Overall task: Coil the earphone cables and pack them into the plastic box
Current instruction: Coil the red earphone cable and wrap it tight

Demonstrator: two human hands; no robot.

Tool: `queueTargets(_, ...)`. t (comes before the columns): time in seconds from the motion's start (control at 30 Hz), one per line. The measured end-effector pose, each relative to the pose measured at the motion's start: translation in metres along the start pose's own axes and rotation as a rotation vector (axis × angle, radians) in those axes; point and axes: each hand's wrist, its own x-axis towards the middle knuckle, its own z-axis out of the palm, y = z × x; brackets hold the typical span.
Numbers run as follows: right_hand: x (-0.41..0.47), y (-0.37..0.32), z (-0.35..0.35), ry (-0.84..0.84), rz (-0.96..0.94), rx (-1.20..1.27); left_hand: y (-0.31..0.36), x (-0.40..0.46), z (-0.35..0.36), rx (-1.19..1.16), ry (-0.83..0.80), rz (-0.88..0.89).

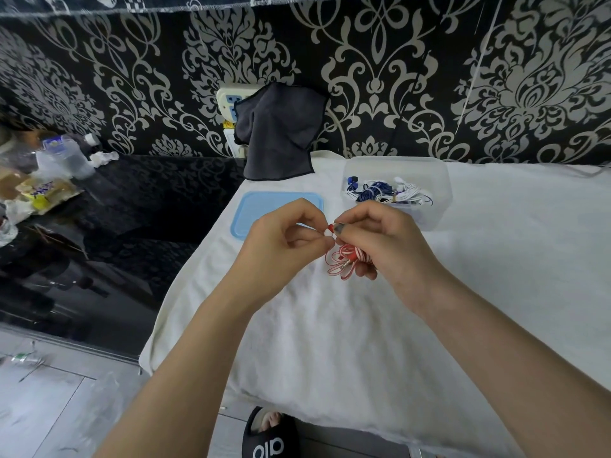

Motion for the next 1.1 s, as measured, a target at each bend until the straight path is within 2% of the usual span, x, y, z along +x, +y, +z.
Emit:
queueTargets(0.6,-0.004,-0.009,-0.008,-0.148,0.006,0.077,0.002,0.003,-0.009,-0.33,-0.168,-0.093)
queueTargets(0.83,-0.006,-0.015,-0.008,-0.178,0.077,0.189,0.006,0.001,-0.008,-0.372,-0.166,-0.051)
queueTargets(1.1,-0.006,-0.017,-0.007,-0.182,0.208,0.363,0.022,-0.006,-0.001,-0.336,-0.134,0.109)
